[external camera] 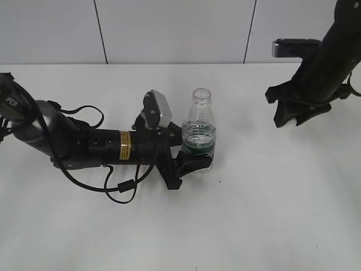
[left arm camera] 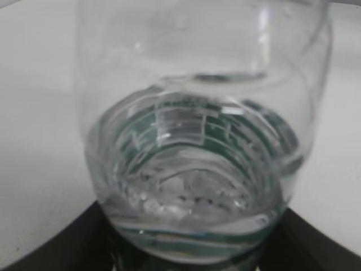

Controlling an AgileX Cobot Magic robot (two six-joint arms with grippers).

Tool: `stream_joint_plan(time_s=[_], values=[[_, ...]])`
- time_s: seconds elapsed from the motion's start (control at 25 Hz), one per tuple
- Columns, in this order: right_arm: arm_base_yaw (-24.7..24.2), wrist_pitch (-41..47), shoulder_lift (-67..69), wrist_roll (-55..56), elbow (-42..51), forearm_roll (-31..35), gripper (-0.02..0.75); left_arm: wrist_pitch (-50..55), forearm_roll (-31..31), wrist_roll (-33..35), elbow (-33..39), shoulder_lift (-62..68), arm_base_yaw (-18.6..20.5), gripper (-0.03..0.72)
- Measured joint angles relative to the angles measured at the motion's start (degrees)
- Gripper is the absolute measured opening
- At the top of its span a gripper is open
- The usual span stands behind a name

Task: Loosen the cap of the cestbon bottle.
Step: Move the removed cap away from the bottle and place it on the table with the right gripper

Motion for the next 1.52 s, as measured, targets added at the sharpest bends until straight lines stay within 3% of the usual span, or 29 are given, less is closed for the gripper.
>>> stream_joint_plan(time_s=[0.56, 0.72, 0.8, 1.0, 1.16, 1.4, 1.52], values=[[0.0, -9.94, 9.85, 4.35, 2.73, 0.51, 0.296, -0.1, 0.05, 0.0, 0.0, 0.0, 0.0, 0.415], [0.0, -10.99, 9.96, -0.92, 2.74, 0.7, 0.302, -0.1, 0.05, 0.0, 0.0, 0.0, 0.0, 0.415], [0.0, -11.11, 9.96, -2.54, 2.74, 0.87, 0.341, -0.1, 0.05, 0.0, 0.0, 0.0, 0.0, 0.415], [0.0, -11.15, 9.96, -4.09, 2.74, 0.94, 0.556, -0.1, 0.05, 0.0, 0.0, 0.0, 0.0, 0.415], [0.0, -10.8, 9.96, -4.15, 2.74, 0.99, 0.575, 0.0, 0.16, 0.06, 0.0, 0.0, 0.08, 0.415], [0.0, -10.01, 9.96, -4.26, 2.74, 0.99, 0.577, 0.84, 1.28, -0.76, -0.05, 0.0, 1.56, 0.568], [0.0, -10.01, 9.96, -4.26, 2.74, 0.99, 0.577, 0.91, 2.7, -1.3, 0.49, 0.0, 2.78, 0.594]])
